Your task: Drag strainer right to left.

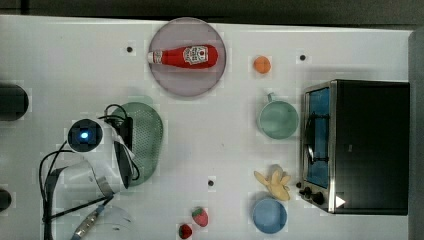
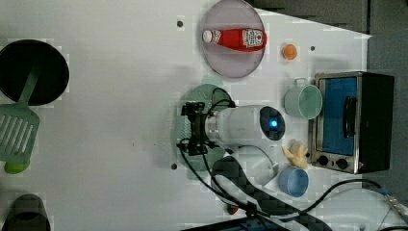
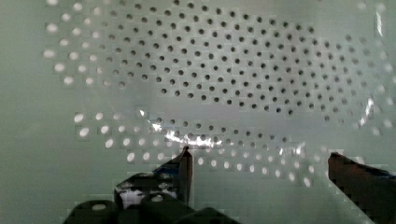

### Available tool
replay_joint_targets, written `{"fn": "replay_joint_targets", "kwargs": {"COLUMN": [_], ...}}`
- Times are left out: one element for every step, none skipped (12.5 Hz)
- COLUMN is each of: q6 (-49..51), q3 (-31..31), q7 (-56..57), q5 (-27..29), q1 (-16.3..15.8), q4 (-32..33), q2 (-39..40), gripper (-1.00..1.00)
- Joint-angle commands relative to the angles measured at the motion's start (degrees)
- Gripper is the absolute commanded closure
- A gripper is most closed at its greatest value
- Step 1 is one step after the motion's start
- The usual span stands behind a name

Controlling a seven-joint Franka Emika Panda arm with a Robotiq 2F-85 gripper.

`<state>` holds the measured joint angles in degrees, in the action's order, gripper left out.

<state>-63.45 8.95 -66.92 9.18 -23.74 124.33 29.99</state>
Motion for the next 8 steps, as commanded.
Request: {"fn": "replay_joint_targets", "kwargs": {"q6": [0.7,0.7,0.7,0.7,0.7,0.7,0.7,0.7], "q3": [0.7,0.7,0.7,0.7,0.7,0.7,0.7,0.7], "q7": [-3.5,-3.8,-4.8,-6.6,-8.5,-10.2,-10.7,-10.7], "q5": [0.6,0.7,0.7,0.7,0.7,0.7,0.7,0.7], "q1": [-2.9,-3.7,-4.5,-5.3,-6.1,-6.9,-7.7,-8.4], "q4": [-3.2,-4.2,-5.4,-6.5,-7.7,-8.9,-10.1,-11.2], "q2": [1.3,2.0,2.7,3.3,4.0,4.8,5.6,6.3], "gripper": [-1.0,-1.0,-1.0,-1.0,-1.0,-1.0,-1.0,-1.0]}}
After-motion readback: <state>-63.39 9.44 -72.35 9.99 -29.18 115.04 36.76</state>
